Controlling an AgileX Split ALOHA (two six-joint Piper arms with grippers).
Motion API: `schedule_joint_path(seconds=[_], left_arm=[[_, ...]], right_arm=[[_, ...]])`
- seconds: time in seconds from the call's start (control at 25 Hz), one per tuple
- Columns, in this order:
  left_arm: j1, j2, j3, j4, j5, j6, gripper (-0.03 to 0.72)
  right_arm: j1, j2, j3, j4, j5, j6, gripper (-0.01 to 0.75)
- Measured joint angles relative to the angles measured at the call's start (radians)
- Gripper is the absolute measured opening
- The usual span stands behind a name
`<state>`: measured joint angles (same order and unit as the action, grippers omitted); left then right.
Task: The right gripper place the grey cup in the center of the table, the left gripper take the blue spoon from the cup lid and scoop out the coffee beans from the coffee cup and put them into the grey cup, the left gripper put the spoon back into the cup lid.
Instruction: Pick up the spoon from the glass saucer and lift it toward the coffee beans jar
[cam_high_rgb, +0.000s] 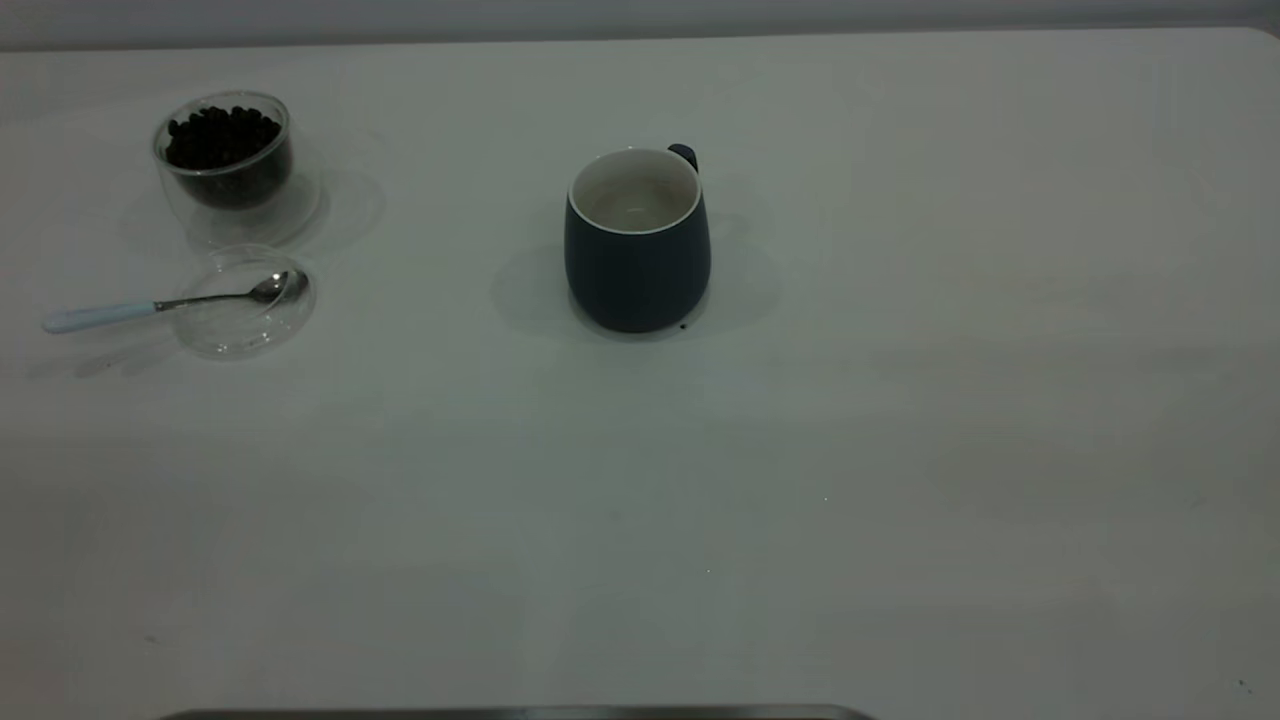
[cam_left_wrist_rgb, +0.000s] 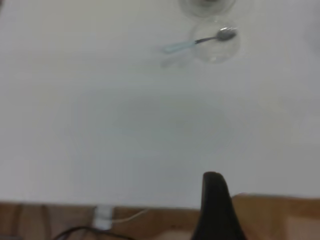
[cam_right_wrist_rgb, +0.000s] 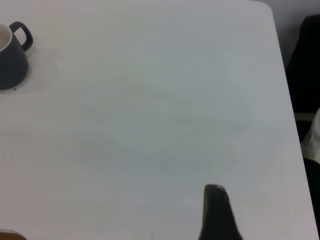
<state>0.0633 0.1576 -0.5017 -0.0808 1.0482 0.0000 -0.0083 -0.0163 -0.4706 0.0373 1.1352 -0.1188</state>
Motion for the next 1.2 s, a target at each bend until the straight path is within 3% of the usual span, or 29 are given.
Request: schedule_joint_path(seconds=[0.36,0.52,0.8,1.2], left_arm=[[0.000,0.573,-0.007,-0.314,-0.432,0.036,0.618],[0.000,0.809,-0.051,-0.481,-0.511,0.200,0.670],[0.037,1.093,-0.178,-0.772,-0.508,0.554,0.708],[0.388,1.488,-0.339,-1.018,-0.169,0.967,0.708]], right_arm=[[0.000,0.000,0.000,0.000,0.000,0.000,0.460],[0.000,0.000,0.000,0.000,0.000,0.000,0.460],[0.000,0.000,0.000,-0.001,0.000,0.000,0.460],[0.000,0.000,0.000,-0.001,0.000,0.000,0.460]])
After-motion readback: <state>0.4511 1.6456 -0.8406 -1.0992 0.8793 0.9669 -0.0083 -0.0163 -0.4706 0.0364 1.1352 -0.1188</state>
